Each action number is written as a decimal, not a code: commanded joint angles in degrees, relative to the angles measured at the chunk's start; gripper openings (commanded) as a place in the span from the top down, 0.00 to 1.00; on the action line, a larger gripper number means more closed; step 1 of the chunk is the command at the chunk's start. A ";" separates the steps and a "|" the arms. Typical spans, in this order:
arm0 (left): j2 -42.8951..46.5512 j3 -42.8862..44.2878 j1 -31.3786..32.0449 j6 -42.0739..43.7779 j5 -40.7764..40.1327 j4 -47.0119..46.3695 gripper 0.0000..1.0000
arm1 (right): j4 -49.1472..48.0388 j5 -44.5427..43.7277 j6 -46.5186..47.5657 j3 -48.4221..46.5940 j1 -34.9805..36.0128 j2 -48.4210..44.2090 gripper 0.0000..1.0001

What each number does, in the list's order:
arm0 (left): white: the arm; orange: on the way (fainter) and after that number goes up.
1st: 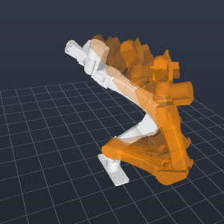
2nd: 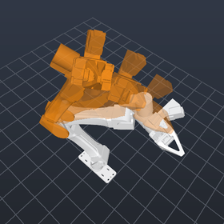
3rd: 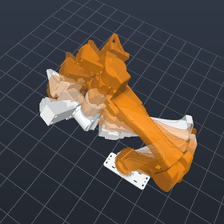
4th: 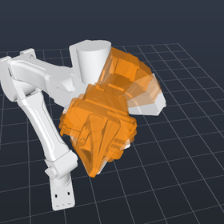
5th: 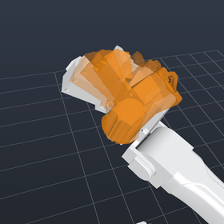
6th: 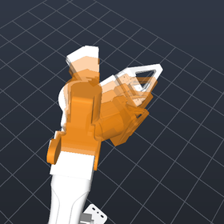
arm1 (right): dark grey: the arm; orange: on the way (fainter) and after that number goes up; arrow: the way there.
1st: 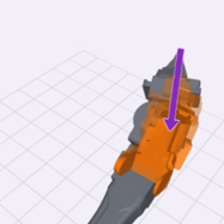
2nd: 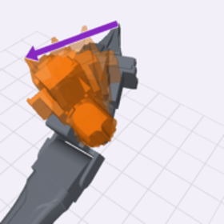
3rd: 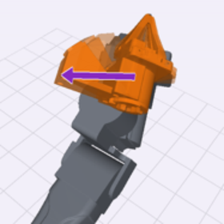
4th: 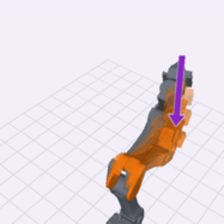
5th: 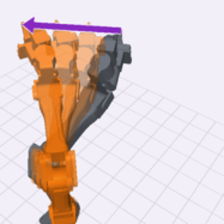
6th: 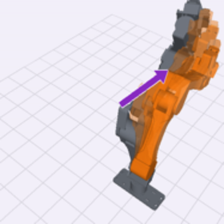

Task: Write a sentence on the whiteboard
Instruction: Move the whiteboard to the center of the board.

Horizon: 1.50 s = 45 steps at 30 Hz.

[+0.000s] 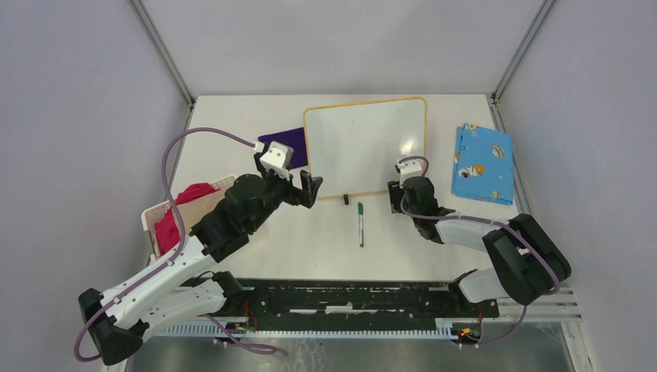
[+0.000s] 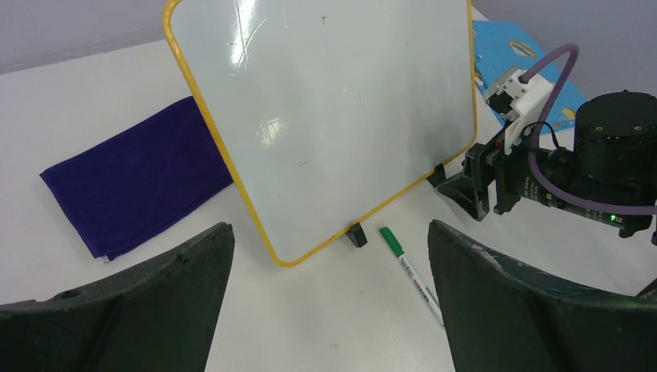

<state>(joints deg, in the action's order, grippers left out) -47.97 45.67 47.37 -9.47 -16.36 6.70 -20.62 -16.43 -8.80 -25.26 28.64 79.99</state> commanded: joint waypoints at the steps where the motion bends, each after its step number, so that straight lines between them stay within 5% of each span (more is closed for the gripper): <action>1: 0.26 0.13 0.24 1.55 -0.07 -3.10 0.00 | -3.83 0.75 1.19 -2.21 -0.41 1.42 0.39; 17: -0.40 0.03 0.26 2.00 -0.26 -3.01 0.00 | -5.66 2.48 1.83 -6.52 -1.07 8.09 0.59; 33: -0.70 0.12 0.26 1.96 0.14 -3.01 0.00 | -6.97 4.16 1.02 -2.12 -0.95 5.93 0.93; 45: -0.86 0.22 0.26 1.69 0.65 -3.01 0.00 | -6.01 2.86 -3.39 4.80 2.53 -0.81 0.99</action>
<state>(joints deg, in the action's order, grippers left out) -48.77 45.65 47.40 -9.45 -16.32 6.70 -25.65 -13.43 -9.72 -22.46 29.71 82.08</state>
